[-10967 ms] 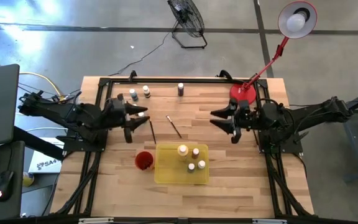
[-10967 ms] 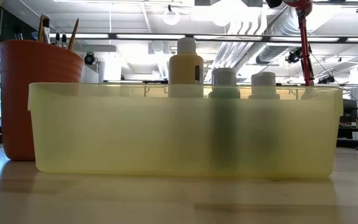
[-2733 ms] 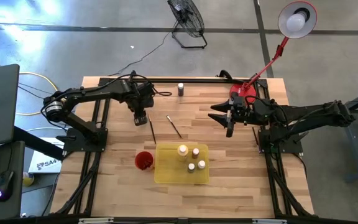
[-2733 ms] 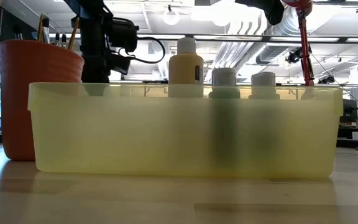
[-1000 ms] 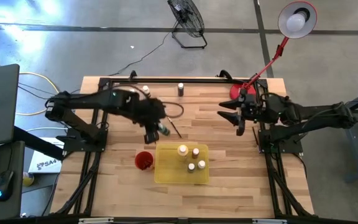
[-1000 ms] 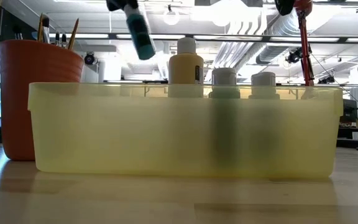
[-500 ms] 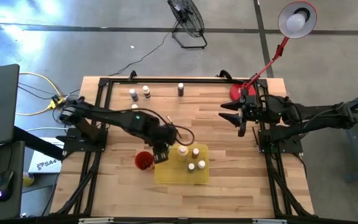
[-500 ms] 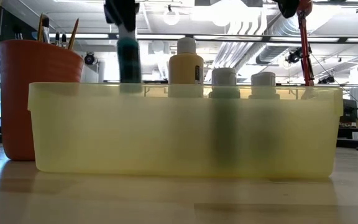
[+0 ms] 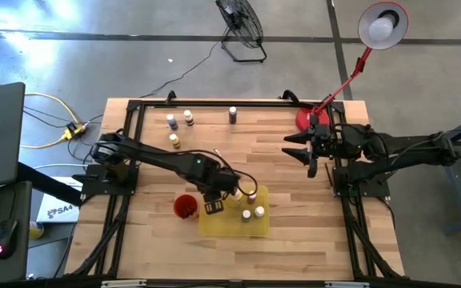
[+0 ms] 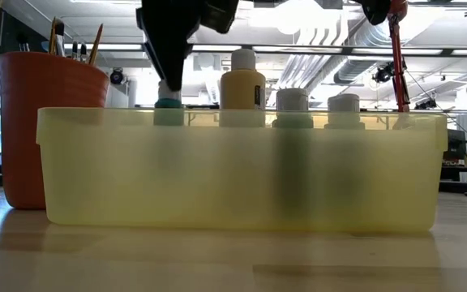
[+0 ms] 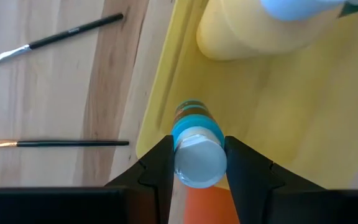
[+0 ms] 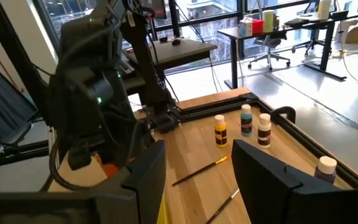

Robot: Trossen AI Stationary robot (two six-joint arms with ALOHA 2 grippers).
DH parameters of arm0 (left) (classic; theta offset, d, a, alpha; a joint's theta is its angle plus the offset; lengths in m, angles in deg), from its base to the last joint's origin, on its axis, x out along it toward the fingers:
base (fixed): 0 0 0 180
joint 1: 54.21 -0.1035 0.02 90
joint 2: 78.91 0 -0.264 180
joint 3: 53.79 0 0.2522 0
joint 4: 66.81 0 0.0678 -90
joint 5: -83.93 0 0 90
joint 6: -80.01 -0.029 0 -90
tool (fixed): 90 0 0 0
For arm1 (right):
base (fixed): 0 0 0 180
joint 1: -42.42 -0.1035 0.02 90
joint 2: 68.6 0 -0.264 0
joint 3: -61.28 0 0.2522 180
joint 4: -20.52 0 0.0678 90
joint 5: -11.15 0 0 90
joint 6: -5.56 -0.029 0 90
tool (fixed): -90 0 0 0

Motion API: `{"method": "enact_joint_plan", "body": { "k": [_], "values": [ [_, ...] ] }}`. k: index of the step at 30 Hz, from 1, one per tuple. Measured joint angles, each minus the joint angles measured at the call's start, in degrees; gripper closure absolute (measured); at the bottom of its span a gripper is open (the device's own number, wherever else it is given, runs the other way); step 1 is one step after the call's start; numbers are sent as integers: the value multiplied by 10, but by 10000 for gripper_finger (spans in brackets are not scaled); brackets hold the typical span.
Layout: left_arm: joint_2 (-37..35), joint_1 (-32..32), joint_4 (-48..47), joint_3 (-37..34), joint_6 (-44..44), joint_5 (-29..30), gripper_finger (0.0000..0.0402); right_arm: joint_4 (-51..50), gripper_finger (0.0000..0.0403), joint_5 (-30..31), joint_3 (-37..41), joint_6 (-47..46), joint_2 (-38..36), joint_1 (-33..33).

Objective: Pick & Place Paint Supplies
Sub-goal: Put the blue paint bottle into the yellow bin

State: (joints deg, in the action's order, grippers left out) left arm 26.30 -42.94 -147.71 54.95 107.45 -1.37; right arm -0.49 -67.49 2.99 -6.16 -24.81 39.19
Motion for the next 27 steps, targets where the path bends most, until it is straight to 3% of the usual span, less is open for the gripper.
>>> {"method": "enact_joint_plan", "body": {
  "k": [18,27],
  "values": [
    [39,-21,80,1,-49,-16,285,-2,229,0,0,0,0,0],
    [54,-24,73,1,-51,-21,285,-3,229,0,0,0,0,0]
  ]
}}
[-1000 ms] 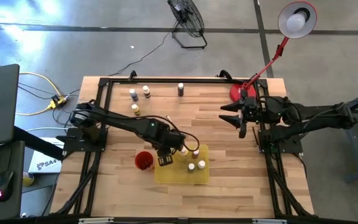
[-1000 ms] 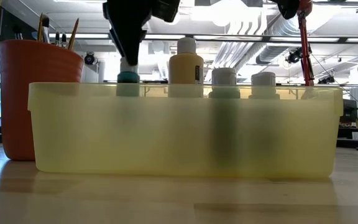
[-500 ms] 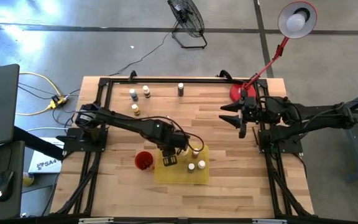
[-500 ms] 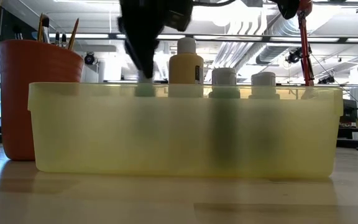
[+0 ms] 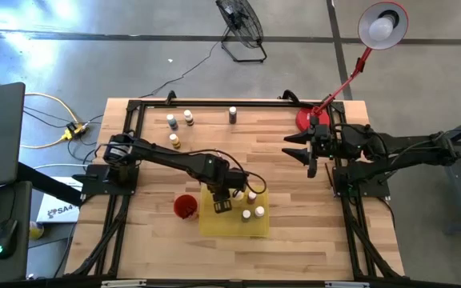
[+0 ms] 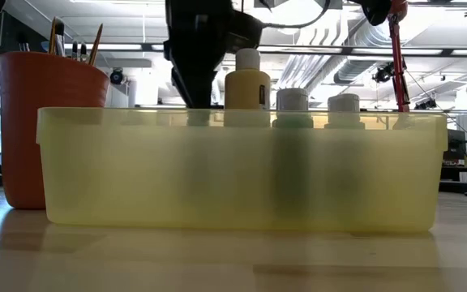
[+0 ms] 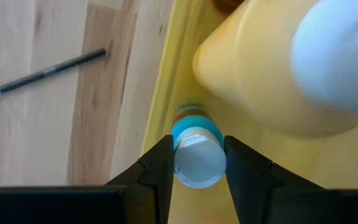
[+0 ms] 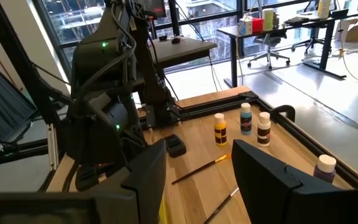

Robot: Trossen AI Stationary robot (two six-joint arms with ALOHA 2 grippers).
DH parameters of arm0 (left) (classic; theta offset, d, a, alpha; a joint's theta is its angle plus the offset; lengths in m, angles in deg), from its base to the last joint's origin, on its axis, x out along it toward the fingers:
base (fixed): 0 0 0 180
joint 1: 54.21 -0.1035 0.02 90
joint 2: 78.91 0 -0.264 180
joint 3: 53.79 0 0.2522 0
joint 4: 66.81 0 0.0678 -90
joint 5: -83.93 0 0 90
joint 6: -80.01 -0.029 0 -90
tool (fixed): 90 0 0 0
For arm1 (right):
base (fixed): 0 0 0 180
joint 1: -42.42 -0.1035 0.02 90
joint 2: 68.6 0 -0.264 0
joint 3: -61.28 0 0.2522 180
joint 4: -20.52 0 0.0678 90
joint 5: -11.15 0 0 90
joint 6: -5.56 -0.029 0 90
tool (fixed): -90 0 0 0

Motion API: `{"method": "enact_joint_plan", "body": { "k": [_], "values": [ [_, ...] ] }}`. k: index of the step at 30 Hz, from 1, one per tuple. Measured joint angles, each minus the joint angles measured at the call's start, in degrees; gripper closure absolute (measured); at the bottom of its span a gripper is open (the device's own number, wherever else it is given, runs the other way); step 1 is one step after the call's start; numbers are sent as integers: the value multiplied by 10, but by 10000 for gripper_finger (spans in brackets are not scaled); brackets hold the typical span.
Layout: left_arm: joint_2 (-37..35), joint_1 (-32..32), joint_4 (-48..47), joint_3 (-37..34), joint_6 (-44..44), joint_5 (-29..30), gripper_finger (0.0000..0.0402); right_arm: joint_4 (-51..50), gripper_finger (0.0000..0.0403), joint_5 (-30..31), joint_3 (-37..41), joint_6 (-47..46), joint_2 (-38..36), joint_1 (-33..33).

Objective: Pick & Place Paint Supplies
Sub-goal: Put the blue paint bottle into the yellow bin

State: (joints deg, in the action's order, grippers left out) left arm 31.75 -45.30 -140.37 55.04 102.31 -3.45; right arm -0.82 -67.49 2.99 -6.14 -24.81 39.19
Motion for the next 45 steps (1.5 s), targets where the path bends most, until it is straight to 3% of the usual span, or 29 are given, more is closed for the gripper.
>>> {"method": "enact_joint_plan", "body": {
  "k": [12,21,45],
  "values": [
    [0,0,3,0,0,-6,284,-4,229,0,0,0,0,0],
    [3,1,19,-2,0,-7,254,-10,229,0,0,0,0,0],
    [2,1,27,-2,-9,-6,249,-11,229,0,0,0,0,0]
  ]
}}
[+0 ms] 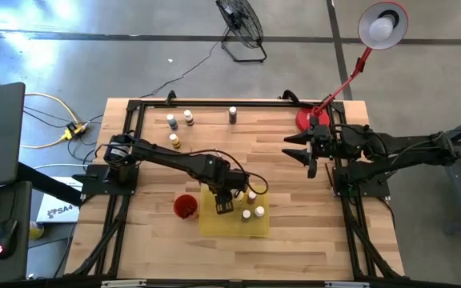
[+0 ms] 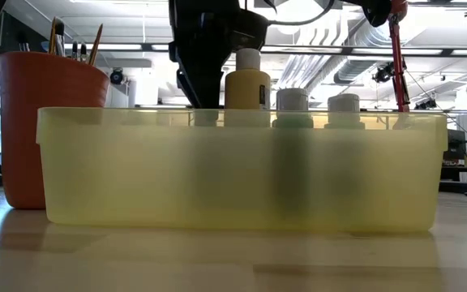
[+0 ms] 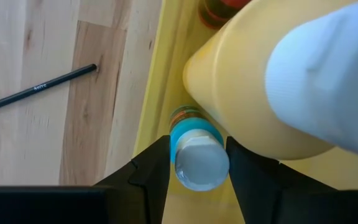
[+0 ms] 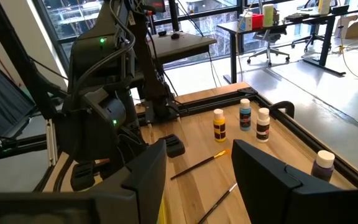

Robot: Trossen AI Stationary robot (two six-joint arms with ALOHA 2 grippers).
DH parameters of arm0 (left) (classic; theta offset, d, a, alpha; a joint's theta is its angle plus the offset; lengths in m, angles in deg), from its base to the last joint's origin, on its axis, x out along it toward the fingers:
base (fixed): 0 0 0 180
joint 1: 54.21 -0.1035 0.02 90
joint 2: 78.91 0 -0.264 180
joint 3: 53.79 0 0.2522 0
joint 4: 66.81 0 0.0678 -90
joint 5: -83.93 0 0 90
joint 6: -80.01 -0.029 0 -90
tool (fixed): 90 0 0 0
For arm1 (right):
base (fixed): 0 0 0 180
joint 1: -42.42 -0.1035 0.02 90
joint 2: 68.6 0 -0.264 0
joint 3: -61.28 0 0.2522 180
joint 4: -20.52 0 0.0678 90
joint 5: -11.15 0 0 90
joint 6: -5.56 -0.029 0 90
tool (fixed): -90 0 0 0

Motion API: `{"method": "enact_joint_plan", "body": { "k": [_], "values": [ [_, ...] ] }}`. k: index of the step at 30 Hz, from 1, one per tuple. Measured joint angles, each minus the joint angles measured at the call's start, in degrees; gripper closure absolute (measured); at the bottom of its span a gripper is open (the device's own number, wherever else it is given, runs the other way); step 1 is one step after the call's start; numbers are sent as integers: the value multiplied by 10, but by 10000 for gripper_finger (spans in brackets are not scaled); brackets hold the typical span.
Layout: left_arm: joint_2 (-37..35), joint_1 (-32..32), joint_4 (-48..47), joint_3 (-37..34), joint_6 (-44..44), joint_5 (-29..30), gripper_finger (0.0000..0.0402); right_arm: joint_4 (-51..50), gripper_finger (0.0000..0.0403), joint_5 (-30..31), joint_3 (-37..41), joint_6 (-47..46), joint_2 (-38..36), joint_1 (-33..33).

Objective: Pick & Place Paint Supplies
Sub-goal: Put the blue paint bottle into the yellow bin

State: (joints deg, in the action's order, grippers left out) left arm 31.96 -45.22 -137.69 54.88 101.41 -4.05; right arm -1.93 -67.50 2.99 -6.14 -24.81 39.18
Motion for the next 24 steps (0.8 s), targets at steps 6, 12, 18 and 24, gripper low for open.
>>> {"method": "enact_joint_plan", "body": {
  "k": [6,12,18,24],
  "values": [
    [0,0,0,0,-16,-1,249,0,229,-15,0,0,0,0],
    [0,0,0,0,-19,-1,249,0,229,-15,0,7,0,0],
    [0,0,0,0,-17,-1,249,-1,229,-12,0,15,0,0],
    [-1,0,1,0,-22,-1,249,-1,229,-11,0,15,0,0]
  ]
}}
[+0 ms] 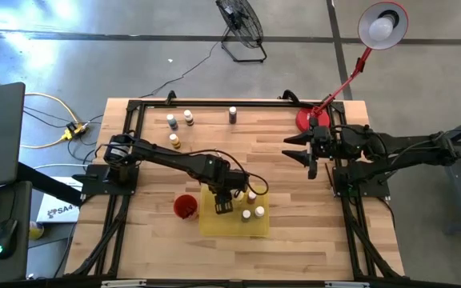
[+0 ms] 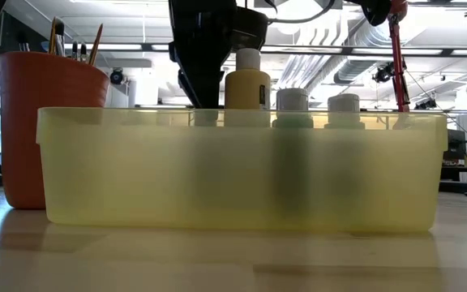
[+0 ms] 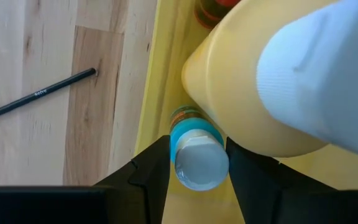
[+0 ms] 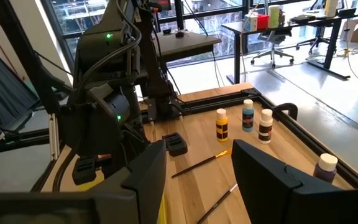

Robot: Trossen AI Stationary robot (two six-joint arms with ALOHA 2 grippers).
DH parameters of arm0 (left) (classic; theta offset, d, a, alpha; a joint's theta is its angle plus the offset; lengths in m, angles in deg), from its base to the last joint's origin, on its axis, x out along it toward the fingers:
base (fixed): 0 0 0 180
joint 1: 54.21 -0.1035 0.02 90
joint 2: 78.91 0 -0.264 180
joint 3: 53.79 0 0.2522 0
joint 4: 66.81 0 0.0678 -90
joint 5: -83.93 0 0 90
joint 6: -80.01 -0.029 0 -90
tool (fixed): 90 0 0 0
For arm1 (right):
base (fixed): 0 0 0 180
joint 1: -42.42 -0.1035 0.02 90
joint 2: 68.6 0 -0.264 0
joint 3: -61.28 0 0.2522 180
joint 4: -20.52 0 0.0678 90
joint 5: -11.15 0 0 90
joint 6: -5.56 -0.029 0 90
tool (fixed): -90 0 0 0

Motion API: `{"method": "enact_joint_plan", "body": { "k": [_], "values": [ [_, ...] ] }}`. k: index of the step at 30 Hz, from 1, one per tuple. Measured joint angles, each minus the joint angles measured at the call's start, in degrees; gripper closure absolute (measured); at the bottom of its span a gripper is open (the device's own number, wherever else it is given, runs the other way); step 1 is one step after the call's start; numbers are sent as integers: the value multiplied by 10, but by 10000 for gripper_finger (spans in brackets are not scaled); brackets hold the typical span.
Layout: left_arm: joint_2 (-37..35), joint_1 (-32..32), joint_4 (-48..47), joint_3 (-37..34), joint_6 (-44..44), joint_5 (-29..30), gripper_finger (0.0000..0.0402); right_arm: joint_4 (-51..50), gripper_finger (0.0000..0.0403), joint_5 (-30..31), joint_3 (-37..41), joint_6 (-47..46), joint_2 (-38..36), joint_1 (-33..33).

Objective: Pick & Place Paint Supplies
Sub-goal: Put the blue paint bottle into the yellow bin, then put the yellow paint bottle into the yellow bin

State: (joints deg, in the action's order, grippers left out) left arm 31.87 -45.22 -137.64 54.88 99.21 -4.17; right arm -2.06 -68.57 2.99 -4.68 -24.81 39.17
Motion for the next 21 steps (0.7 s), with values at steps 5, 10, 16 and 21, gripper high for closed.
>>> {"method": "enact_joint_plan", "body": {
  "k": [5,10,16,21],
  "values": [
    [0,0,-1,0,-2,15,249,0,229,0,0,0,0,0],
    [0,0,-1,0,-8,4,236,0,229,0,0,0,0,0],
    [0,0,-1,0,-10,-2,171,0,229,0,0,4,0,0],
    [0,0,-5,0,-10,-3,148,-1,229,0,0,11,0,0]
  ]
}}
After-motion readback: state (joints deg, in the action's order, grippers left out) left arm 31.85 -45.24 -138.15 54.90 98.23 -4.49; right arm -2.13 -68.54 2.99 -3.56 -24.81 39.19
